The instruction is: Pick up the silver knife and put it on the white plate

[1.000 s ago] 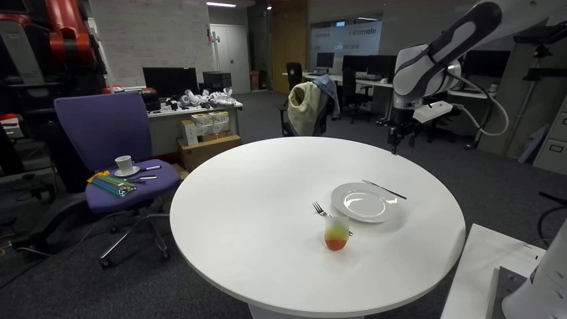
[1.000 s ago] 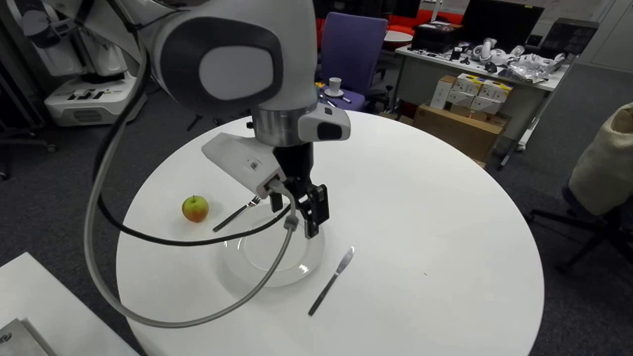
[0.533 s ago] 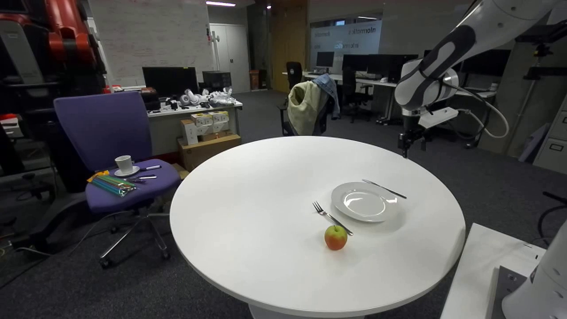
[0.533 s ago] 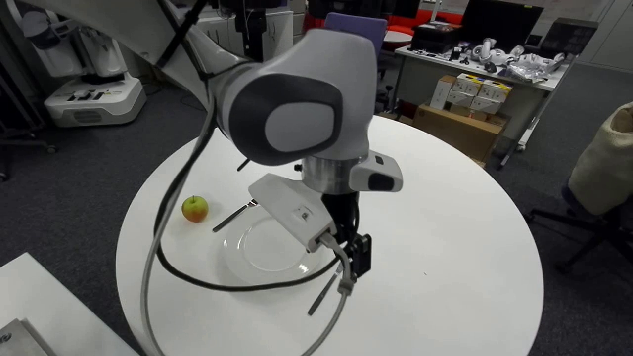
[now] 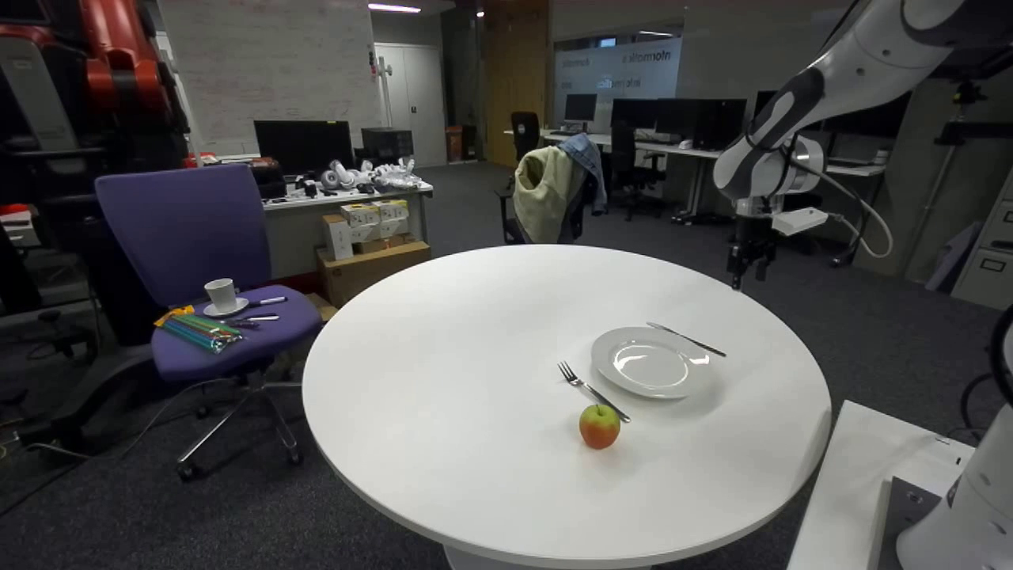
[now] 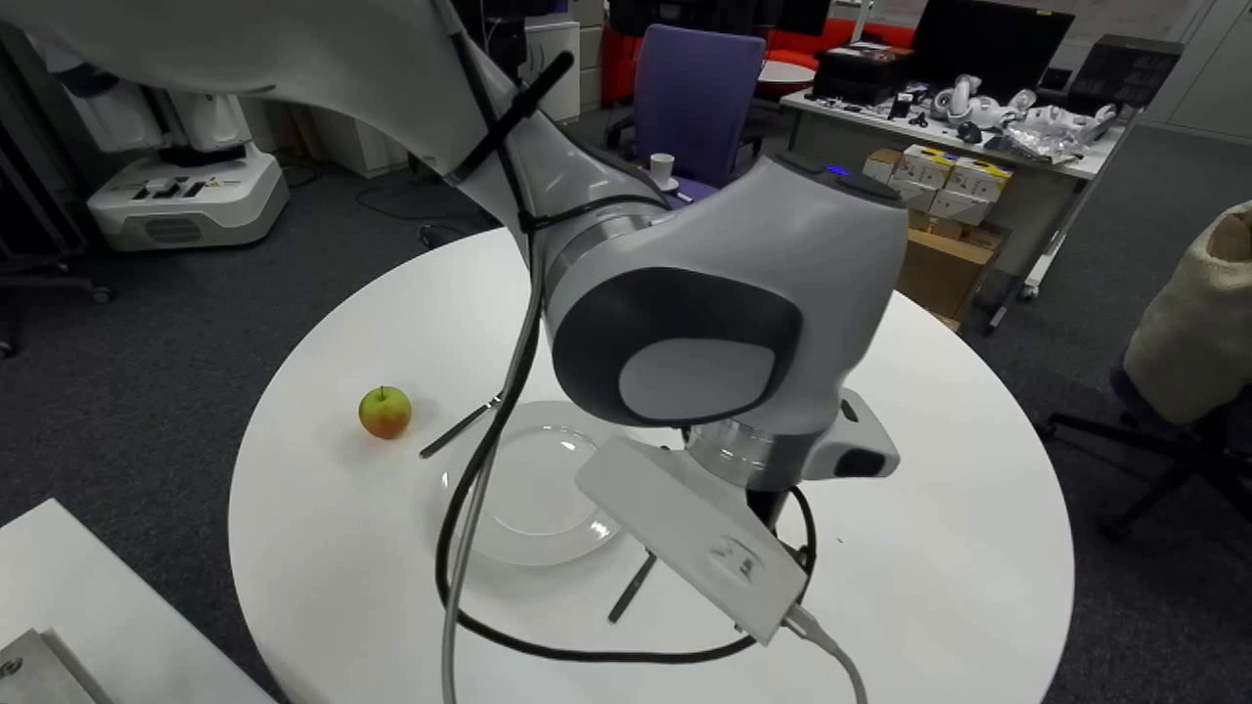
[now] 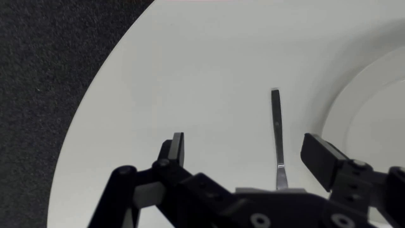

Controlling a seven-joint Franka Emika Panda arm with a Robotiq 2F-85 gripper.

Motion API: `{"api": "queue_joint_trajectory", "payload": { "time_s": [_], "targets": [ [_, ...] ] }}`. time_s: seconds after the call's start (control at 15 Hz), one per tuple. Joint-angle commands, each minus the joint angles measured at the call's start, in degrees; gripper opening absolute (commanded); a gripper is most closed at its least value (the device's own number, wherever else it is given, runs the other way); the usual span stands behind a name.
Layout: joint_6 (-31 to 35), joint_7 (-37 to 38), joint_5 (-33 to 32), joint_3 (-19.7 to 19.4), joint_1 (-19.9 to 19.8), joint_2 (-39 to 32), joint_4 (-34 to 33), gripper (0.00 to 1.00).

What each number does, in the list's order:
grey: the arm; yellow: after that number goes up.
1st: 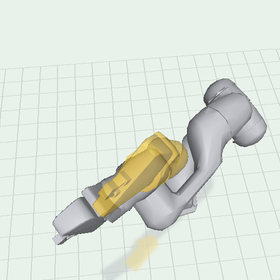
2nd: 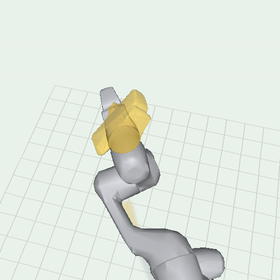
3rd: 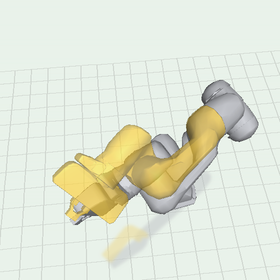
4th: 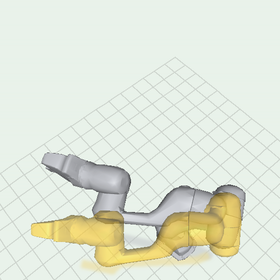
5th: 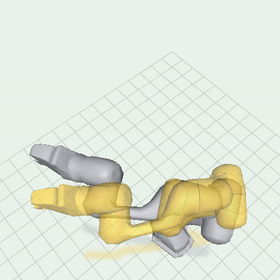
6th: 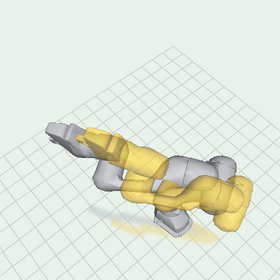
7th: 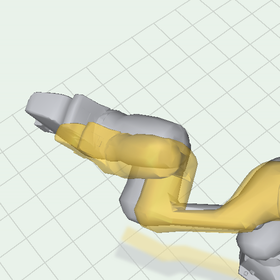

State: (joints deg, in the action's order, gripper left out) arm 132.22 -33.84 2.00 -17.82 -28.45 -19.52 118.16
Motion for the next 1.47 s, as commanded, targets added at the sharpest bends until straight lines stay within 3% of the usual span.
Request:
{"api": "queue_joint_trajectory", "payload": {
  "time_s": [0.0,0.53,0.93,1.4],
  "targets": [
    [-0.93,-2.18,0.66,0.86,-0.98,-0.30,-0.95,1.00],
    [-2.29,-4.54,1.47,1.57,-1.53,-0.80,-2.41,1.00],
    [-3.34,-7.70,6.31,4.71,-2.73,-5.89,-5.95,1.00],
    [-3.18,-3.00,3.55,5.61,-1.37,-14.37,-13.41,1.00]
  ]
}}
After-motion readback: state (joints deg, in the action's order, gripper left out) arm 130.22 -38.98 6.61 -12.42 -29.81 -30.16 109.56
